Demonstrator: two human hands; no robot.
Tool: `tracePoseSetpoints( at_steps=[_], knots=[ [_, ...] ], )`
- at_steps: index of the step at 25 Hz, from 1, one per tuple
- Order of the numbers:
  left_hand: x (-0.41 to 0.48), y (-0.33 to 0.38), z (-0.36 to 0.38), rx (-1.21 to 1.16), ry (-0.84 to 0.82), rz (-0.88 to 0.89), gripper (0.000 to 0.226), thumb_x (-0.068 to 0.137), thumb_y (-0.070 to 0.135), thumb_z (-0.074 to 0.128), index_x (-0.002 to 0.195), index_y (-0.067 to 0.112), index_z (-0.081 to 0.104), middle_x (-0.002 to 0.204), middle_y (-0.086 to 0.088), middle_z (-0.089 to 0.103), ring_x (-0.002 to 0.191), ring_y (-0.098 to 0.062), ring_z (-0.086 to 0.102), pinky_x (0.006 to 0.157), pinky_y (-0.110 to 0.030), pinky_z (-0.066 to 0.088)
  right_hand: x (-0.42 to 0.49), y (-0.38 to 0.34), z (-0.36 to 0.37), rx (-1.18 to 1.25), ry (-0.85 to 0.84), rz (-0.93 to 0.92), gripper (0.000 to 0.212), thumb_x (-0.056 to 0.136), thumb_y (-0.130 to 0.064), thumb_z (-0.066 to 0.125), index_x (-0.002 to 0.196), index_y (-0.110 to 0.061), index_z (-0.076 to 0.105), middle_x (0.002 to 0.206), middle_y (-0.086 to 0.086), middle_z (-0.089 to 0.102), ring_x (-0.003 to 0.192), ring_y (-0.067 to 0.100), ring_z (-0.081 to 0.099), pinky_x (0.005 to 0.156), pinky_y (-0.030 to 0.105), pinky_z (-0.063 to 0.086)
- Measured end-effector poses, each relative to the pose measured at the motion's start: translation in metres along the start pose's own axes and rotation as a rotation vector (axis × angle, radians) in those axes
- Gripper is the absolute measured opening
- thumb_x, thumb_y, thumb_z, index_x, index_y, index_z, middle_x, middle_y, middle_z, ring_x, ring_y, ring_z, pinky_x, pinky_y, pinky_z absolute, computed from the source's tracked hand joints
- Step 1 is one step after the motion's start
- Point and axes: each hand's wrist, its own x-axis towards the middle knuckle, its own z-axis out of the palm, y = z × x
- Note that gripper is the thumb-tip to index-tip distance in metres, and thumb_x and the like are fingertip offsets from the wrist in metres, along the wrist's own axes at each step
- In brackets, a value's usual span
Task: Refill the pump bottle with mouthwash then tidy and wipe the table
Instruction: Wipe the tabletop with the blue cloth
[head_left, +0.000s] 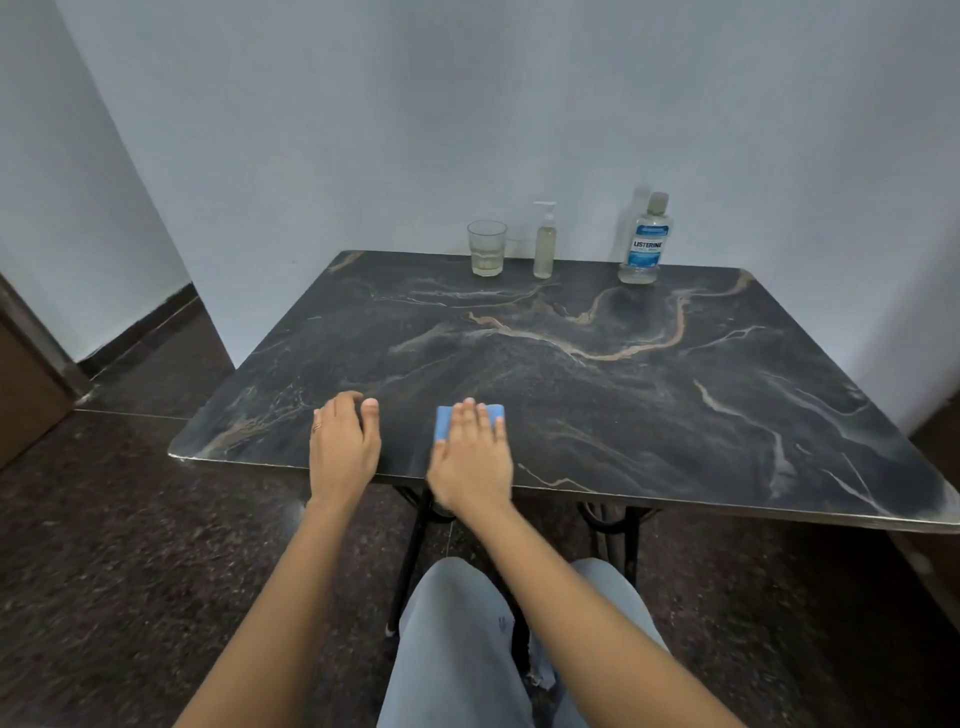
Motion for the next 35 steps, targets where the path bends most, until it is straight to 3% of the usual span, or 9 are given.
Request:
tracePoseSetpoints(
  at_steps=[4,9,14,20,27,35],
  knots=[
    [0.005,-0.015,-0.011,0.002,0.044,-0.025,0.035,0.102,0.028,0.037,0.113,0.001,0.056,0.113,-0.016,0.061,0.111,-0.033,0.05,0.098,-0.044,0.037,0.011,-0.05,0.012,0.01,-0.054,-0.127,0.059,0.102,-0.032,0.016,0.151,-0.003,0.002,0.161,0.011,0.0,0.149,0.023,-0.003,0.12,0.04,-0.005],
    [0.003,0.0,0.001,-0.01,0.007,-0.003,0.036,0.101,0.029,0.038,0.118,0.002,0.055,0.118,-0.015,0.06,0.116,-0.033,0.048,0.099,-0.043,0.036,0.008,-0.027,0.007,0.052,-0.048,-0.163,0.059,0.102,-0.033,0.019,0.152,-0.005,0.007,0.161,0.008,0.004,0.149,0.018,0.001,0.119,0.036,-0.006],
    [-0.009,0.049,0.043,0.054,-0.138,0.191,0.043,0.1,0.028,0.041,0.133,0.002,0.048,0.135,-0.015,0.053,0.127,-0.032,0.044,0.111,-0.046,0.03,-0.005,0.035,-0.009,0.062,0.021,-0.011,0.059,0.101,-0.032,0.022,0.152,-0.005,0.01,0.161,0.008,0.008,0.149,0.017,0.004,0.119,0.036,-0.004],
    [-0.014,0.094,0.092,0.146,-0.321,0.312,0.053,0.101,0.04,0.034,0.144,0.008,0.038,0.147,-0.015,0.04,0.14,-0.029,0.031,0.116,-0.044,0.017,-0.023,0.16,-0.042,0.03,0.069,0.247,0.057,0.1,-0.032,0.02,0.153,-0.01,0.011,0.161,0.003,0.007,0.148,0.014,0.005,0.119,0.036,-0.002],
    [-0.009,0.121,0.123,0.186,-0.374,0.351,0.054,0.1,0.041,0.034,0.144,0.009,0.037,0.148,-0.015,0.04,0.14,-0.029,0.031,0.117,-0.046,0.019,-0.029,0.284,-0.073,-0.018,0.086,0.496,0.057,0.099,-0.032,0.018,0.153,-0.012,0.014,0.161,0.003,0.01,0.148,0.016,0.007,0.121,0.04,0.003],
    [0.018,0.123,0.131,0.216,-0.372,0.325,0.055,0.101,0.042,0.033,0.145,0.01,0.036,0.149,-0.014,0.038,0.141,-0.029,0.029,0.117,-0.045,0.016,0.006,0.372,-0.105,-0.054,0.068,0.672,0.057,0.098,-0.029,0.016,0.153,-0.013,0.01,0.161,0.003,0.005,0.149,0.019,0.003,0.12,0.048,-0.001]
  ],
)
